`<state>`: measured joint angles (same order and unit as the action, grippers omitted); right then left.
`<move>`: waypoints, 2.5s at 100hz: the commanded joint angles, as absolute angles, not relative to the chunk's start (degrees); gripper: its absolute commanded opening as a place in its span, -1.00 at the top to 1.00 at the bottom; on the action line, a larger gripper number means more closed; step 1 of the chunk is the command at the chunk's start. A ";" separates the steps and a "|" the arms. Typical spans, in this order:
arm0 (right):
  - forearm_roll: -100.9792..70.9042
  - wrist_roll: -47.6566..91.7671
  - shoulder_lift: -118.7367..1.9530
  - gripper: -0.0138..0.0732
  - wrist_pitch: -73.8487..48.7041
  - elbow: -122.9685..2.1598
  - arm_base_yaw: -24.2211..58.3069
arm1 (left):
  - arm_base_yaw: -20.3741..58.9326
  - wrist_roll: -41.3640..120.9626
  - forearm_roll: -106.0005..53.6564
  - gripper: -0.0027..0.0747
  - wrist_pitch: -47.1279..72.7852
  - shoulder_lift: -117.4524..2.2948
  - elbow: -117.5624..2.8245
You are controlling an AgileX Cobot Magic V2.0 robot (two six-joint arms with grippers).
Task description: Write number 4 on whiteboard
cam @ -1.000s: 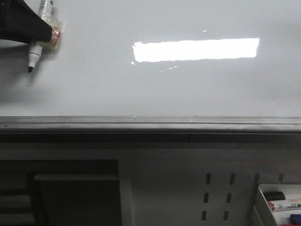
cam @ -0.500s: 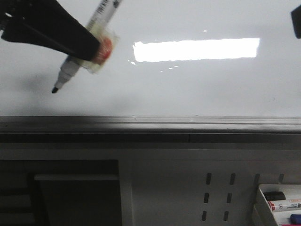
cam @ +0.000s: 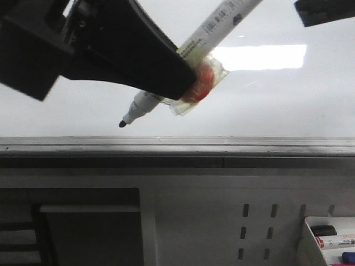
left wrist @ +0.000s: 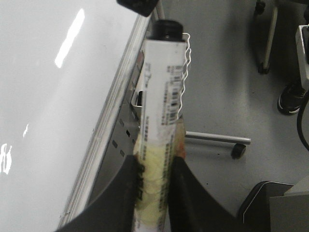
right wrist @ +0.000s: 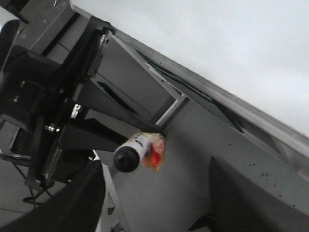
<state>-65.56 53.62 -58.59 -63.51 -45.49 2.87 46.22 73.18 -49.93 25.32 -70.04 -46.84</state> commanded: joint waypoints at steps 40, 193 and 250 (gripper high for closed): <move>-62.80 54.10 -66.28 -0.27 -64.73 -55.38 11.91 | 46.83 72.35 -51.82 0.98 20.24 -70.49 -48.99; -60.79 56.71 -68.71 0.78 -52.73 -55.30 21.43 | 40.94 72.35 -56.98 -0.48 19.09 -66.82 -48.99; -71.83 72.71 -55.39 0.78 -24.49 -42.29 21.64 | 14.51 66.97 -66.08 -0.34 20.15 -50.79 -38.57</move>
<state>-63.03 64.95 -55.16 -27.70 -40.68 21.51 16.90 67.60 -62.30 22.65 -53.52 -39.20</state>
